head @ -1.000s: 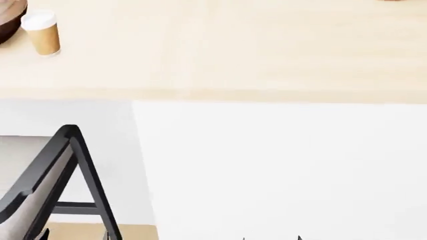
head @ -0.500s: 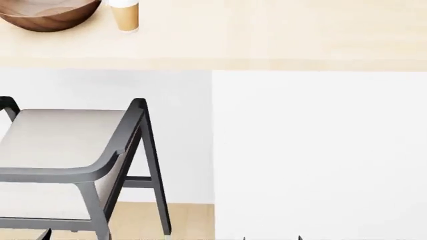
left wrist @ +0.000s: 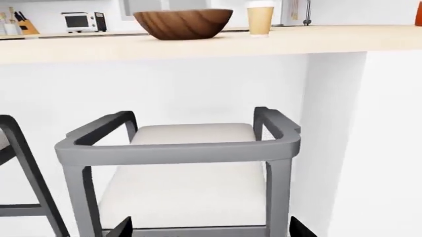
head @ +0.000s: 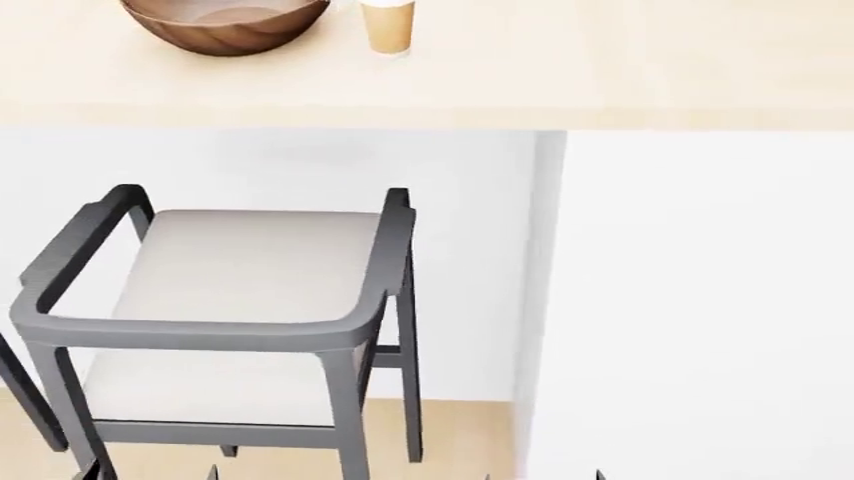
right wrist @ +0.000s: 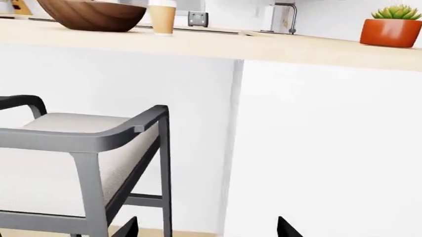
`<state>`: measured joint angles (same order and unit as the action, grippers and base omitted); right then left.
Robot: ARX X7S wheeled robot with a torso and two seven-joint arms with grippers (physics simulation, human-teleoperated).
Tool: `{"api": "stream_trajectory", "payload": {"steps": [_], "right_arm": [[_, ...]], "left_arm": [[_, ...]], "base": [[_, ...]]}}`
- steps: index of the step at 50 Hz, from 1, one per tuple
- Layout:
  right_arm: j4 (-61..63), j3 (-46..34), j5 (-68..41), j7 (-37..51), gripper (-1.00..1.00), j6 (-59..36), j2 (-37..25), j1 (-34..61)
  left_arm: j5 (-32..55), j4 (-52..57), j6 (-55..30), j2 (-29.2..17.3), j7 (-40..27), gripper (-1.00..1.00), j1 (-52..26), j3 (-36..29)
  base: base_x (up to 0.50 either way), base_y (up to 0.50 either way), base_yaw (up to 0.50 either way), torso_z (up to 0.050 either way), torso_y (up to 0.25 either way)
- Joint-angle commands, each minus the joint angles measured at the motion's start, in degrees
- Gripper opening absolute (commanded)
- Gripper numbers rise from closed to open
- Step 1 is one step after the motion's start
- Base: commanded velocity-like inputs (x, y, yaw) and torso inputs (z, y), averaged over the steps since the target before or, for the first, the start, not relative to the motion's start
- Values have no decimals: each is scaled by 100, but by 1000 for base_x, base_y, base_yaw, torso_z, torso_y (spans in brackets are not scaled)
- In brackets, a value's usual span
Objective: Place the cup inside the bowl on the dining table and move the bowl to any counter.
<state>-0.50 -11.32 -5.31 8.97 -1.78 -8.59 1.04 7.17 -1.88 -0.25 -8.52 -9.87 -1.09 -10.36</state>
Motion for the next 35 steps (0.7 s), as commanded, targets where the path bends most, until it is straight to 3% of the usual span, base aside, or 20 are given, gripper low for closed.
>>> {"api": "stream_trajectory", "payload": {"steps": [1,23,35], "right_arm": [[-23,-72,27,54,100,39,-50,21],[-2,-141,-18,139,100,107,-119,28],[22,-56,-226,199,100,192,-92,8]], "left_arm": [[25,-15,17,-43,-36,100,-1,-50],[67,4,-17,-111,-114,100,-16,-150],[110,72,-148,-116,-152,100,-68,-222]], "base": [[0,500,0,0,0],[56,498,0,0,0],[77,27,0,0,0]]}}
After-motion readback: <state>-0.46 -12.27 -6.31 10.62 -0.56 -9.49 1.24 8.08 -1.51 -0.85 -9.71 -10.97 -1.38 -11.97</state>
